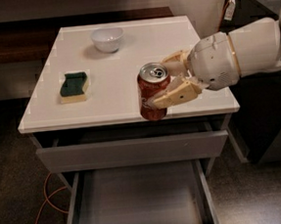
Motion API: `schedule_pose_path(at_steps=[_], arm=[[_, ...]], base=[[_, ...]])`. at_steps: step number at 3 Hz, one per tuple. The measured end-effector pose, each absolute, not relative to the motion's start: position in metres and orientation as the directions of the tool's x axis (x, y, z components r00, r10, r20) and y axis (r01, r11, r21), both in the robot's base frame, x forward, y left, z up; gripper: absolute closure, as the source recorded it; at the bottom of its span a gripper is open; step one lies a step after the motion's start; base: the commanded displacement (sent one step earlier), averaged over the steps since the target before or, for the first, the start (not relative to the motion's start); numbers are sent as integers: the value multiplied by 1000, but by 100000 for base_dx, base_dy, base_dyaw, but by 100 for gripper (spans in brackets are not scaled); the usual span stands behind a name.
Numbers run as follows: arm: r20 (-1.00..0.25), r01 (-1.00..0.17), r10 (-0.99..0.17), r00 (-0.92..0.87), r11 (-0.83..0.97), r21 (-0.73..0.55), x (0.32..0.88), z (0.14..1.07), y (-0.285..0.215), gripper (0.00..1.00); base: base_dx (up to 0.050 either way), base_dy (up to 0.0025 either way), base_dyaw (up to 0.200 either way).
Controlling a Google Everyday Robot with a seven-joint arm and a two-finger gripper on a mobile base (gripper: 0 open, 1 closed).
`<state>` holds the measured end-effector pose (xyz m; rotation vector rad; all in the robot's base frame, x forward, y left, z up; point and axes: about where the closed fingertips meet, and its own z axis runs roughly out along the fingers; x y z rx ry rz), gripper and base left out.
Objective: Place coke can into middle drawer
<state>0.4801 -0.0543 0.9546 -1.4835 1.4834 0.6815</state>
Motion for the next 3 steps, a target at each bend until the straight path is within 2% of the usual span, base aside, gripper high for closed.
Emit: schedule_pose_path(at_steps=[1,3], arm=[[-877,-974,-461,134,103,-202,455,937,-47,100],[-877,-980,-478,43,149,-129,422,846,-44,100]], base=[[0,0,0],[0,0,0]])
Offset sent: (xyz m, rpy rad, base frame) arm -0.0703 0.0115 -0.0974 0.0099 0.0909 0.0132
